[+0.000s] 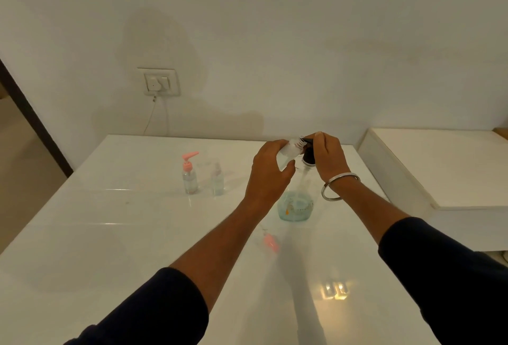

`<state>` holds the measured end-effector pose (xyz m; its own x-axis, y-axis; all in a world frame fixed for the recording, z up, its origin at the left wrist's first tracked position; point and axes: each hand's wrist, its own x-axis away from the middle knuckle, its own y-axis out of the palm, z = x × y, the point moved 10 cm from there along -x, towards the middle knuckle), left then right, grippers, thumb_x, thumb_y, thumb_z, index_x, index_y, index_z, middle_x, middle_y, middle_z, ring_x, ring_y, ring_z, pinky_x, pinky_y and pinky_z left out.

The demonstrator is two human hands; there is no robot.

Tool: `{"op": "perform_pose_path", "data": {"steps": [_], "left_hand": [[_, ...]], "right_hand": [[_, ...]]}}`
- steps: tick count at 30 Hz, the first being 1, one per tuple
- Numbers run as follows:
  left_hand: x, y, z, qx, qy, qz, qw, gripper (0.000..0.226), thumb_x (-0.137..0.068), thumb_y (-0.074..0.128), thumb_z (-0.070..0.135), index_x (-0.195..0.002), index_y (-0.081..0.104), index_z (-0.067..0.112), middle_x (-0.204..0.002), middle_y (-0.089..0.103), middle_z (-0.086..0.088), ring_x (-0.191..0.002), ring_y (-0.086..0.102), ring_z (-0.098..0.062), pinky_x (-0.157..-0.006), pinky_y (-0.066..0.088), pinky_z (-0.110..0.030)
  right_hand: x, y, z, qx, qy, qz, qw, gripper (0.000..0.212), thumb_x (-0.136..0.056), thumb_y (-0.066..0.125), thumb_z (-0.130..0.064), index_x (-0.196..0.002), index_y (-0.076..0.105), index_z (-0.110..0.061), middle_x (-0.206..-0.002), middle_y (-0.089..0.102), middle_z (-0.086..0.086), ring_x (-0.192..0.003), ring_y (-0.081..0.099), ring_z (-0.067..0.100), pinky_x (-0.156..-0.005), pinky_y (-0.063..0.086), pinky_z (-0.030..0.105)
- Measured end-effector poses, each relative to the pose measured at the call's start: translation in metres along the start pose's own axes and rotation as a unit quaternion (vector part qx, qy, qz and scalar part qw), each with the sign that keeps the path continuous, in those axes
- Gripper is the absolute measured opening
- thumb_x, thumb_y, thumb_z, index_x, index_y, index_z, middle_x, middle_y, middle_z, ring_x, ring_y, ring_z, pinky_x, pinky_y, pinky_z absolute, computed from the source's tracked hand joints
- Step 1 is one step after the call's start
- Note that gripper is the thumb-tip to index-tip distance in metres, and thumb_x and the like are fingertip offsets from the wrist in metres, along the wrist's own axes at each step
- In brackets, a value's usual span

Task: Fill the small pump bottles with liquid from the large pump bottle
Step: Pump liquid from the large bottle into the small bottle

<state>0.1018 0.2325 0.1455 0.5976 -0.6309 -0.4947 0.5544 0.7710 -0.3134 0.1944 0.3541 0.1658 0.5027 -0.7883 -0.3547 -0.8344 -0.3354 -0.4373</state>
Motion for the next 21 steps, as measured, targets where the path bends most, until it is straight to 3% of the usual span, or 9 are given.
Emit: {"op": "perform_pose_path", "data": {"steps": [6, 10, 16, 21], "left_hand": [[0.000, -0.003, 0.008, 0.004, 0.003, -0.002, 1.000, 0.035, -0.084, 0.067, 0.017, -0.118, 0.056, 0.018, -0.108, 0.060, 0.008, -0.094, 0.053, -0.003, -0.081, 0.041, -0.009], [-0.001, -0.006, 0.013, 0.002, 0.005, 0.004, 1.000, 0.034, -0.083, 0.067, 0.016, -0.116, 0.057, 0.017, -0.105, 0.059, 0.009, -0.092, 0.053, -0.003, -0.080, 0.039, -0.008], [-0.002, -0.005, 0.006, 0.007, 0.007, 0.013, 1.000, 0.033, -0.082, 0.067, 0.014, -0.114, 0.059, 0.016, -0.105, 0.063, 0.005, -0.092, 0.056, -0.006, -0.081, 0.045, -0.016], [-0.001, -0.003, 0.003, 0.014, 0.005, 0.012, 1.000, 0.031, -0.082, 0.067, 0.013, -0.111, 0.059, 0.017, -0.102, 0.062, 0.007, -0.090, 0.056, -0.005, -0.079, 0.044, -0.012]], "right_hand": [[-0.003, -0.004, -0.010, 0.007, -0.001, -0.012, 1.000, 0.036, -0.097, 0.031, -0.012, -0.097, 0.064, 0.002, -0.092, 0.065, 0.018, -0.081, 0.057, 0.023, -0.066, 0.045, 0.010], [-0.004, -0.005, -0.011, 0.019, 0.001, -0.026, 0.999, 0.038, -0.097, 0.031, -0.014, -0.098, 0.063, 0.005, -0.092, 0.065, 0.023, -0.085, 0.060, 0.031, -0.077, 0.048, 0.027], [-0.004, 0.002, -0.006, 0.015, 0.005, -0.022, 1.000, 0.037, -0.097, 0.030, -0.012, -0.096, 0.063, 0.003, -0.092, 0.065, 0.022, -0.080, 0.056, 0.023, -0.067, 0.044, 0.016], [0.000, 0.002, -0.002, 0.006, 0.011, -0.013, 1.000, 0.037, -0.097, 0.029, -0.012, -0.095, 0.063, 0.002, -0.091, 0.065, 0.023, -0.079, 0.057, 0.024, -0.067, 0.045, 0.018]]}}
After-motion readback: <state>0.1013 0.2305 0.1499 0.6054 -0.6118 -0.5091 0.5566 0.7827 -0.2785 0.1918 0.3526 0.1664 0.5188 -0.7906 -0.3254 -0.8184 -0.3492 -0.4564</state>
